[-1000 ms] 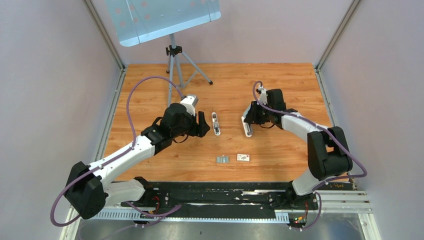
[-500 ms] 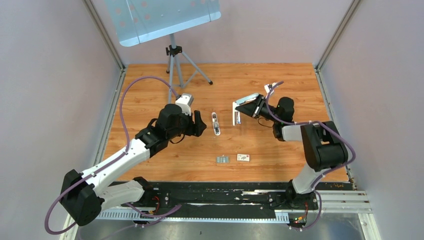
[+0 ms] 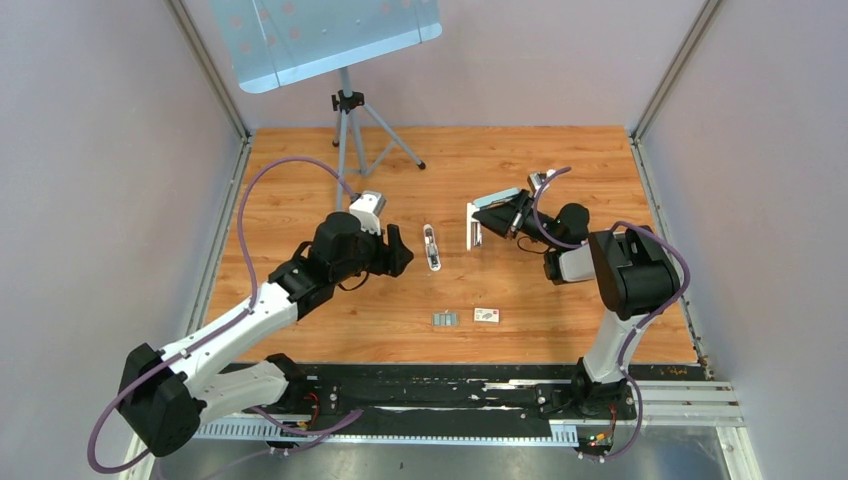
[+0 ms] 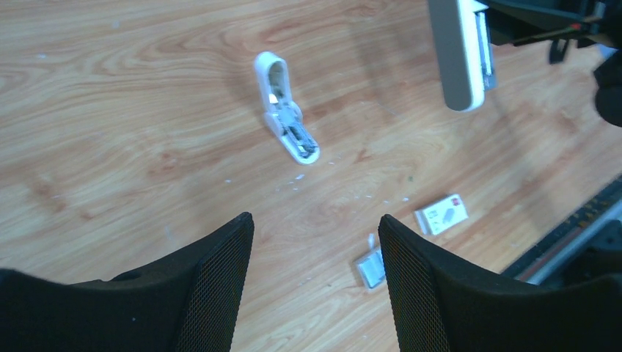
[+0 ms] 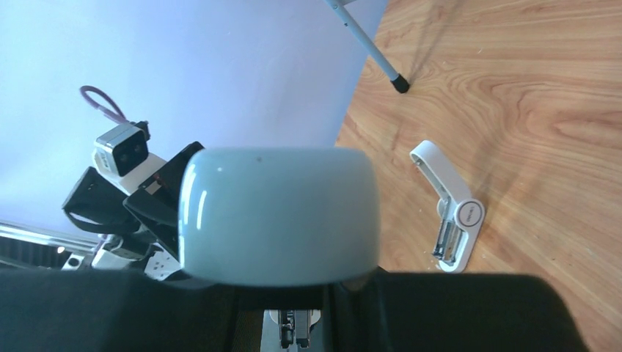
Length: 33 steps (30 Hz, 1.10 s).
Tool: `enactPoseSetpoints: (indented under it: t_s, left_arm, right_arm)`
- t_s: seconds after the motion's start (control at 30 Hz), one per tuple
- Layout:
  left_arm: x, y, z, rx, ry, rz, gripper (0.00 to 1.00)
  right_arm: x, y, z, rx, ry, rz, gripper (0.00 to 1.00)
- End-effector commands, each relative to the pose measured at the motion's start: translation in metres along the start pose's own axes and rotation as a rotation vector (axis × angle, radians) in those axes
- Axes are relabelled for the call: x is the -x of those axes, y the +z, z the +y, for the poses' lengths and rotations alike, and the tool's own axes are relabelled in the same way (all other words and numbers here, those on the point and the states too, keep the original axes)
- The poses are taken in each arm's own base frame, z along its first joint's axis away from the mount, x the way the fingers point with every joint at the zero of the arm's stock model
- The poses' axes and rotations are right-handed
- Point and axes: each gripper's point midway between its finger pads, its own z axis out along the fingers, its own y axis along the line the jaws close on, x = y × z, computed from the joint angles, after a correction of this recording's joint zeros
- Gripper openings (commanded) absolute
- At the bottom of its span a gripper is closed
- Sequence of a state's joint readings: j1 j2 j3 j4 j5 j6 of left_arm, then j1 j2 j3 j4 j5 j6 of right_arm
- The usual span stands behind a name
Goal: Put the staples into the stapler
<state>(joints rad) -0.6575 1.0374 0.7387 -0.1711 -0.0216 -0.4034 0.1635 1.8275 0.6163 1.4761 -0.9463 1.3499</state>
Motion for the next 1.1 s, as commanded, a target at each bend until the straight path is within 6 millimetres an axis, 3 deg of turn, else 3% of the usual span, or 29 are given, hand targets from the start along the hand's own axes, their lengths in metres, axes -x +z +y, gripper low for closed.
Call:
enactPoseSetpoints:
  t_s: [0.0, 0.13, 0.27, 0.63, 0.83, 1.07]
  left_arm:
    - [0.014, 0.006, -0.043, -0.232, -0.074, -0.053, 0.67]
    - [0.04, 0.011, -0.097, -0.509, -0.153, -0.083, 0.69]
    - [0.055, 0.019, -0.122, -0.651, -0.205, -0.108, 0.7]
    - [0.052, 0.042, -0.144, -0.768, -0.303, -0.1, 0.71]
    - [0.051, 0.056, -0.151, -0.804, -0.339, -0.091, 0.57]
    - [0.054, 0.063, -0.151, -0.814, -0.363, -0.114, 0.49]
  right_arm:
    - [0.007, 0.002, 0.045, 0.129, -0.094, 0.034, 0.09]
    - [0.005, 0.002, 0.063, 0.159, -0.103, 0.047, 0.1]
    - [-0.004, 0.005, 0.079, 0.191, -0.123, 0.071, 0.11]
    - [-0.015, 0.008, 0.094, 0.224, -0.13, 0.1, 0.11]
    - [-0.02, 0.006, 0.096, 0.225, -0.129, 0.109, 0.11]
    - [-0.023, 0.004, 0.093, 0.217, -0.119, 0.114, 0.12]
